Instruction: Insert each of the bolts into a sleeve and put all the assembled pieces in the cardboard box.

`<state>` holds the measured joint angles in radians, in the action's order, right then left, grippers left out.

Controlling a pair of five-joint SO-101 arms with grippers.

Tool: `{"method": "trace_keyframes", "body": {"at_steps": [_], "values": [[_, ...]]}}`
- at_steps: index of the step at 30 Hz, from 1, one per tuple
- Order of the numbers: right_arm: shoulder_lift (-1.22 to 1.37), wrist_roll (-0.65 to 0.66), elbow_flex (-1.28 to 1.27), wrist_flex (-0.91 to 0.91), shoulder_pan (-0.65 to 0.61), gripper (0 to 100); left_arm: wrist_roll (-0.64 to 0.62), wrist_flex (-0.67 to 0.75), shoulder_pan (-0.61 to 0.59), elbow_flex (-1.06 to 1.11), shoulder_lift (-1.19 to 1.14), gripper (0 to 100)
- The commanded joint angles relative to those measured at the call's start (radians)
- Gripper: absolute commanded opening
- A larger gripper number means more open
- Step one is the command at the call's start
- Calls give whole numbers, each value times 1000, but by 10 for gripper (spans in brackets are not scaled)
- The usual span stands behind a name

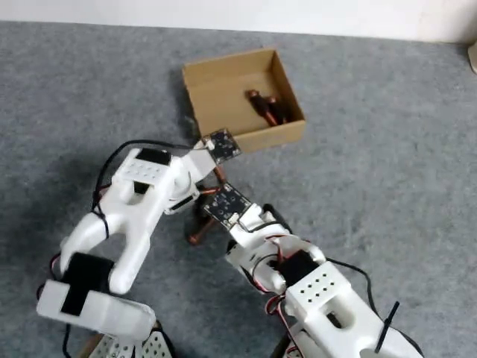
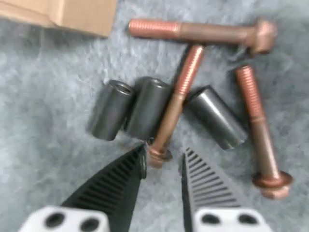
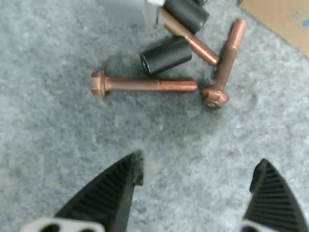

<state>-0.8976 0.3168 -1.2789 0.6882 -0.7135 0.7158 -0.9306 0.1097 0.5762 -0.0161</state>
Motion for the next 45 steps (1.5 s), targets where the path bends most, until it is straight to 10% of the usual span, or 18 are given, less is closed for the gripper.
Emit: {"method": "trace_keyframes", "body": {"at_steps": [1, 14, 32, 45], "values": [[-16, -12, 10, -21, -10, 324, 9, 18, -10, -94, -97, 123], [-16, -12, 10, -7, -10, 324, 8, -258, -7, -410, -366, 118], [-18, -12, 12, 7, -5, 324, 9, -265, -27, -381, -358, 6], [-18, -12, 8, 4, -4, 324, -204, -97, -111, 22, 334, 6]]}}
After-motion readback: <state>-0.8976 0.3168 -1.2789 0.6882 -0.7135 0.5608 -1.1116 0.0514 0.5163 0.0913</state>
